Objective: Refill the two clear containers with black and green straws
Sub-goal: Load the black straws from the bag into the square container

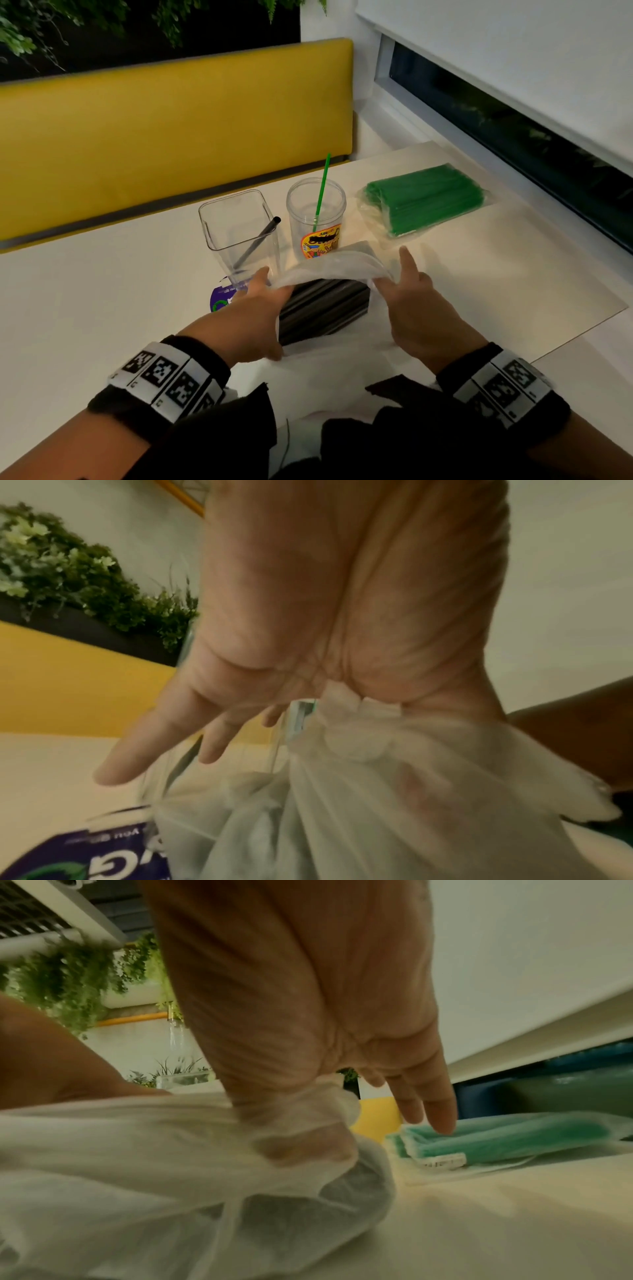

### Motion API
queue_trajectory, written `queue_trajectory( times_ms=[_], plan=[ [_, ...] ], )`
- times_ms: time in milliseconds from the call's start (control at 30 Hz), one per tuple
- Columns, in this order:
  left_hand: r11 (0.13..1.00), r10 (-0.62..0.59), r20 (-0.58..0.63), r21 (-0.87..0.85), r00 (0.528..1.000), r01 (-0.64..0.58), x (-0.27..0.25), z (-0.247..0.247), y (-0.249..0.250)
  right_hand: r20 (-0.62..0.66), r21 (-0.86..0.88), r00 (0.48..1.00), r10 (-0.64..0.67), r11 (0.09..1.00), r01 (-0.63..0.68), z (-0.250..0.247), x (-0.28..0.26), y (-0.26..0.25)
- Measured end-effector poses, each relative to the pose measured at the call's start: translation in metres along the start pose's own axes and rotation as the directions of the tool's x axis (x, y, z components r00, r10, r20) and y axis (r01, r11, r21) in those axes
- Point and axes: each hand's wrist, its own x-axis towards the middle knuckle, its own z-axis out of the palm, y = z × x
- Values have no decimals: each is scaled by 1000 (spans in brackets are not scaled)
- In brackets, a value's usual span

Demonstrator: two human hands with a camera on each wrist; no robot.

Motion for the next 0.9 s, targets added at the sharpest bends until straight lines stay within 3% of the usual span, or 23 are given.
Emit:
queue_trajectory(
  times_ms=[100, 200, 267, 333, 367, 400, 500, 567, 767, 900],
  plan=[
    [1000, 25, 18, -1, 1000, -25, -1, 0, 1, 91, -189, 995, 47, 982, -29, -4, -2, -1],
    [997, 61, 59, -47, 996, -58, 0, -1, -5, -92, -237, 981, -172, 960, 147, -24, -1, -16],
    [991, 83, 70, -110, 994, -75, 3, -2, -14, -235, -163, 876, -420, 906, 391, -34, -3, -31],
    [976, 118, 51, -188, 992, -106, 7, 0, -19, -198, -64, 759, -621, 780, 622, -38, 0, -53],
    [965, 138, 31, -228, 990, -128, 9, 1, -19, -147, -23, 727, -671, 737, 676, -33, 6, -63],
    [953, 151, -1, -264, 989, -146, 11, 3, -18, -75, 0, 725, -685, 727, 687, -22, 14, -71],
    [931, 173, -99, -308, 980, -196, 16, 10, -18, 132, -49, 803, -581, 806, 591, 15, 43, -85],
    [944, 156, -106, -276, 982, -180, 18, 16, -20, 144, -84, 823, -549, 822, 563, 31, 53, -89],
    [957, 154, -123, -229, 980, -179, 27, 21, -30, 94, -156, 799, -594, 784, 601, 43, 59, -89],
    [957, 182, -82, -213, 980, -196, 27, 21, -42, 103, 157, 802, -588, 806, 570, 40, 58, -71]
  ],
)
